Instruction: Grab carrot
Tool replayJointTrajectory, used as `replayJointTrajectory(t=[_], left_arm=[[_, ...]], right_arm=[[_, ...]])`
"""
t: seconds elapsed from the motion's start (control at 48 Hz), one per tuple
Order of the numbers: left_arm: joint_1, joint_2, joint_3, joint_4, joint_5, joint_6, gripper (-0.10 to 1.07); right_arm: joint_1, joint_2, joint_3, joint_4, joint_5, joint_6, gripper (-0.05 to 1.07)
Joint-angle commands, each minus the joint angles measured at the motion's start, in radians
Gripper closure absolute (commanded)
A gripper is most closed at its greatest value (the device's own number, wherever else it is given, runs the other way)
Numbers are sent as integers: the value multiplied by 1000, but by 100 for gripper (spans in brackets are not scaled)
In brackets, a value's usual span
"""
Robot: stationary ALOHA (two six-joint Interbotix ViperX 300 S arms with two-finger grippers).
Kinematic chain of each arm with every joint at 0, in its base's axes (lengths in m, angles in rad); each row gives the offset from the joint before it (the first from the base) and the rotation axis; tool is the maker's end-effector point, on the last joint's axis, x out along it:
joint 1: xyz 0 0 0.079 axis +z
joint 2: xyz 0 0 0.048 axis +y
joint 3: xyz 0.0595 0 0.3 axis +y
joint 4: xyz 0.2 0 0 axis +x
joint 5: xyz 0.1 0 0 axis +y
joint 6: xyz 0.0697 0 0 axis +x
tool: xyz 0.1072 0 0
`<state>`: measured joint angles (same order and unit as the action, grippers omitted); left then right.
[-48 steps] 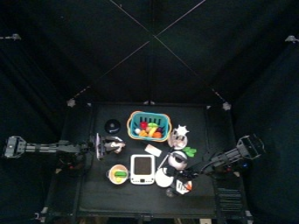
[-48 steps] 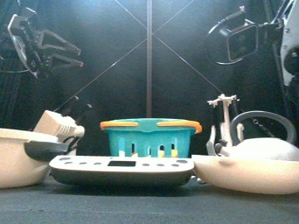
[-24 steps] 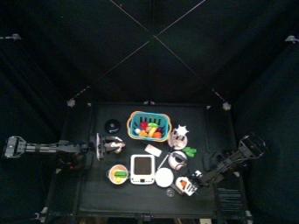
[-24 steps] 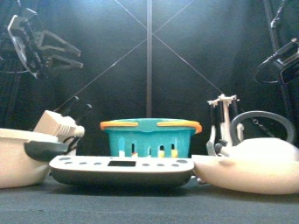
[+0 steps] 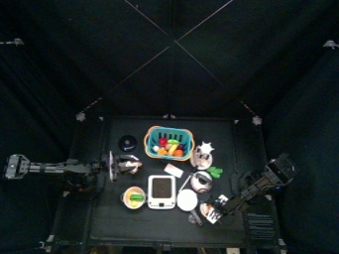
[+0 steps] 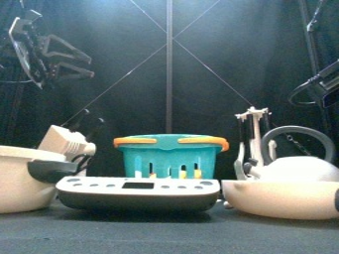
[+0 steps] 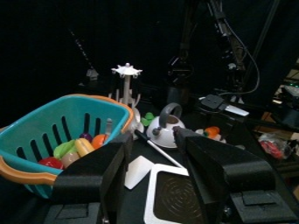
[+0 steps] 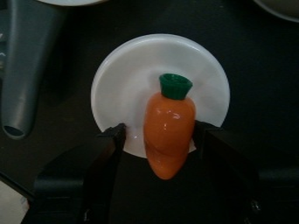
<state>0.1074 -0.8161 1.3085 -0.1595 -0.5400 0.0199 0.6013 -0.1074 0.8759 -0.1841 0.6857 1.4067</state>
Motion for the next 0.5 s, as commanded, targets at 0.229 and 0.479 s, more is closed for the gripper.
replayJointTrajectory(t=[0.229,0.479], left_arm=[[5,5,-12,0,-5,2,16],[6,5,-17,0,-6,3,16]], right_arm=[[-54,-118,-28,-77,80,5,57],[-160,-169,-106,-193,81,8,58]])
